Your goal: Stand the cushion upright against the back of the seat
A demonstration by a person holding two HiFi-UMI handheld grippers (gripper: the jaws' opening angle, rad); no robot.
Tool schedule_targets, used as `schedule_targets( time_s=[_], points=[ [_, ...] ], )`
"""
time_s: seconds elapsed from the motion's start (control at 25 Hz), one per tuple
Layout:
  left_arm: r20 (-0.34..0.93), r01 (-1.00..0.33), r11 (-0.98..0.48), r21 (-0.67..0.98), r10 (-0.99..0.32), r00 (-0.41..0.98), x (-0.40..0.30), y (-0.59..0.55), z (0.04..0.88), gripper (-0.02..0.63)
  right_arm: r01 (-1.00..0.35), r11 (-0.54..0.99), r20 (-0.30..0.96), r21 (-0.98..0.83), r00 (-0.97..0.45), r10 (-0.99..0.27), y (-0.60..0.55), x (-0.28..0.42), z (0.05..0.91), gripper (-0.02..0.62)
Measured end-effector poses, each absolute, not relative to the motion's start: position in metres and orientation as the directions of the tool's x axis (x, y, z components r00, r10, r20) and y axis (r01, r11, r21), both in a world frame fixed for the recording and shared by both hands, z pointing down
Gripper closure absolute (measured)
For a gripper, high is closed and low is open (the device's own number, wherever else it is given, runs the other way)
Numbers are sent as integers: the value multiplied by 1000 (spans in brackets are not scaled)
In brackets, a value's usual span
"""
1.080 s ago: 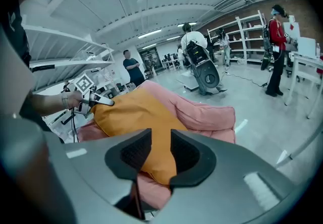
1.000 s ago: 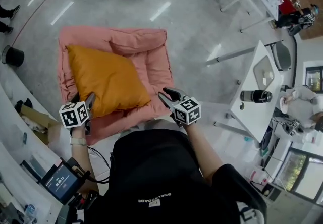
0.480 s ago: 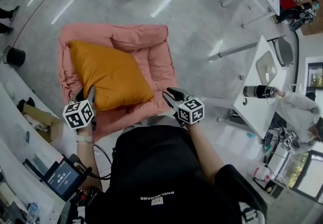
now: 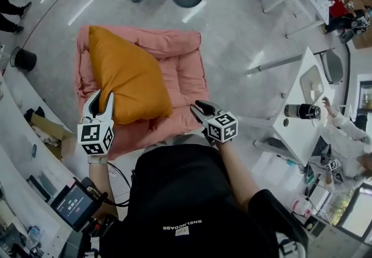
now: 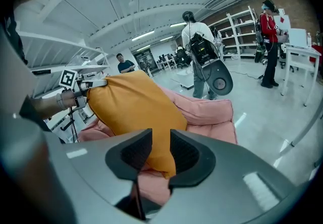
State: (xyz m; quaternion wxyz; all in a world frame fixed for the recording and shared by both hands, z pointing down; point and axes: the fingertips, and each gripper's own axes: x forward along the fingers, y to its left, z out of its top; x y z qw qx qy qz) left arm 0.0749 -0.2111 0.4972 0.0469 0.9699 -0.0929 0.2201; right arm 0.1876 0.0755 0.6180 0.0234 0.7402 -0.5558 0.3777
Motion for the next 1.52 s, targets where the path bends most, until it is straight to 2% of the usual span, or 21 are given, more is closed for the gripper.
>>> schedule_targets(
  time_s=[0.16, 0.56, 0.84, 1.32, 1.52],
  points=[
    [412, -181, -983, -40, -182, 893, 64, -210, 482, 463, -842, -372, 579, -391, 90, -810, 77, 186, 619, 482],
    [338, -177, -979, -96, -200, 920, 42, -221, 448, 471, -843, -345, 568, -413, 58, -821, 73, 176, 623, 485],
    [330, -198, -966, -168, -245, 912, 26, -235, 476, 463, -847, -327, 574, -419, 32, -818, 66, 169, 628, 485],
    [448, -227, -966, -125, -259, 856, 27, -238, 529, 457, -840, -335, 593, -427, 20, -805, 68, 162, 635, 485],
    [491, -246, -968, -54, -240, 837, 29, -243, 548, 459, -834, -351, 600, -425, 31, -800, 75, 158, 634, 485]
  ],
)
